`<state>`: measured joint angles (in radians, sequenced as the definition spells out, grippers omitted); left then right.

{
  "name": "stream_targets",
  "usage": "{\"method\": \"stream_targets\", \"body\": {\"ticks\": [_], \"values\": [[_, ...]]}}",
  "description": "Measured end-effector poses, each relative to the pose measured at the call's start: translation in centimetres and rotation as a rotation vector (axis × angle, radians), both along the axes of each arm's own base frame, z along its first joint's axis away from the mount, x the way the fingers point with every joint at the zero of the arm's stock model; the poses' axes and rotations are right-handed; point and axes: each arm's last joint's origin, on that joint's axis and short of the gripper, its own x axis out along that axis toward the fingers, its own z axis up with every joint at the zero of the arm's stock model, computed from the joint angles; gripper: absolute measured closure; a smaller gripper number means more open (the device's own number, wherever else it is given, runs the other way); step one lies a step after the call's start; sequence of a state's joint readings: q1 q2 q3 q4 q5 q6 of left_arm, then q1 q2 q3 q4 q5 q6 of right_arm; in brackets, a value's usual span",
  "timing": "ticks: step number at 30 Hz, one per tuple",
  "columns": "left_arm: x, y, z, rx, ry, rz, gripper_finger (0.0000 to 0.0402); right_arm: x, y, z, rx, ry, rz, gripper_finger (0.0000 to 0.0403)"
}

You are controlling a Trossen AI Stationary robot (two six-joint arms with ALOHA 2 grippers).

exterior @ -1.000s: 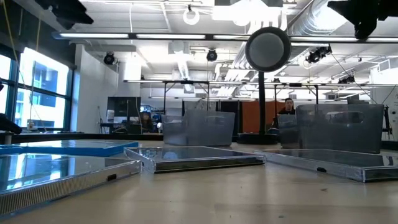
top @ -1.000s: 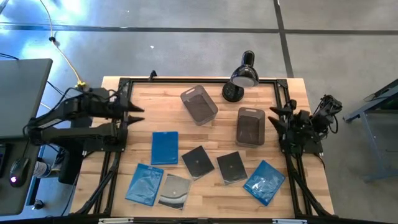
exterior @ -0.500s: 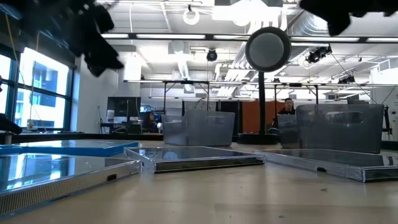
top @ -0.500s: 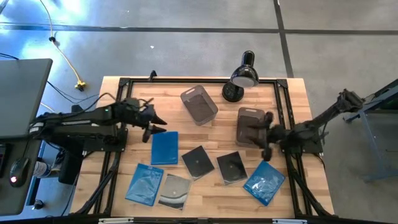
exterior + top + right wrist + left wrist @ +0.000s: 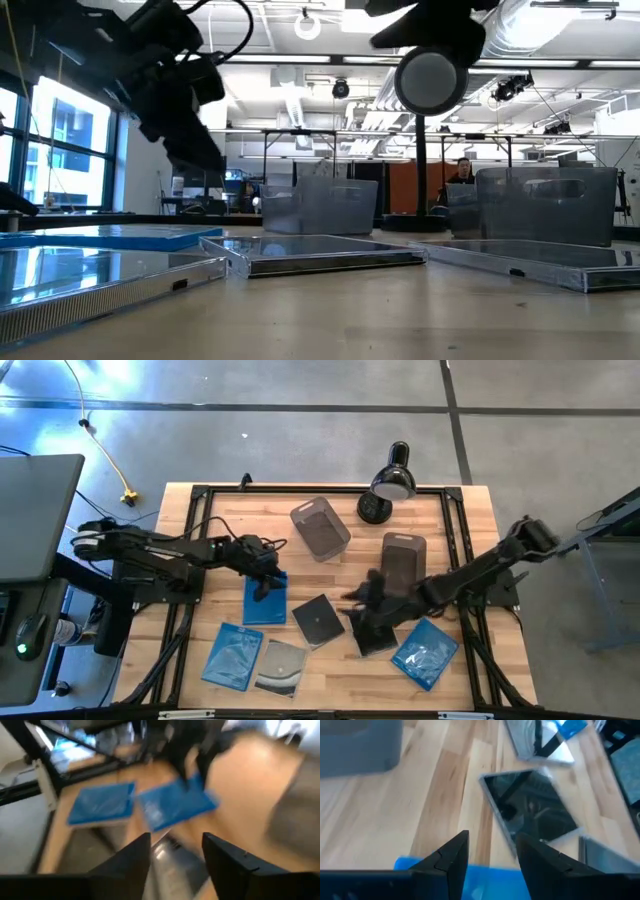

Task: Pick & place jewel cases by type
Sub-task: Put the middle black CD case into the right black bin

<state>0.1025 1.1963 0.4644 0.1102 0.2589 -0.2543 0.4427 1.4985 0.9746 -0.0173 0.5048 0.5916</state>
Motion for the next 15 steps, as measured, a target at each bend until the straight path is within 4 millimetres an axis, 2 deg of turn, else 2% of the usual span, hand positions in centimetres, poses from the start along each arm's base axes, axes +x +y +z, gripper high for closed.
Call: {"method": "stream_targets", "body": {"ticks": [2, 7, 9, 12, 15], "values": [[0.4, -0.2, -0.3, -0.007, -0.005, 0.004, 0.0276, 1.5, 1.0, -0.2, 0.080, 0.045, 0.025, 0.0283], [1.3, -0.5, -1.0, -0.003, -0.020, 0.003, 0.0365, 4.3, 3.7, -1.7, 0.136, 0.133, 0.148, 0.0389], [1.5, -0.4, -1.4, -0.016, -0.012, 0.020, 0.0391, 5.0, 4.8, -2.6, 0.154, 0.167, 0.196, 0.0390], [2.0, -0.2, -2.3, -0.027, 0.015, 0.095, 0.0390, 5.5, 6.1, -4.1, 0.196, 0.230, 0.228, 0.0384], [2.5, -0.2, -3.0, -0.048, 0.023, 0.111, 0.0397, 5.4, 7.0, -6.0, 0.238, 0.319, 0.228, 0.0399]]}}
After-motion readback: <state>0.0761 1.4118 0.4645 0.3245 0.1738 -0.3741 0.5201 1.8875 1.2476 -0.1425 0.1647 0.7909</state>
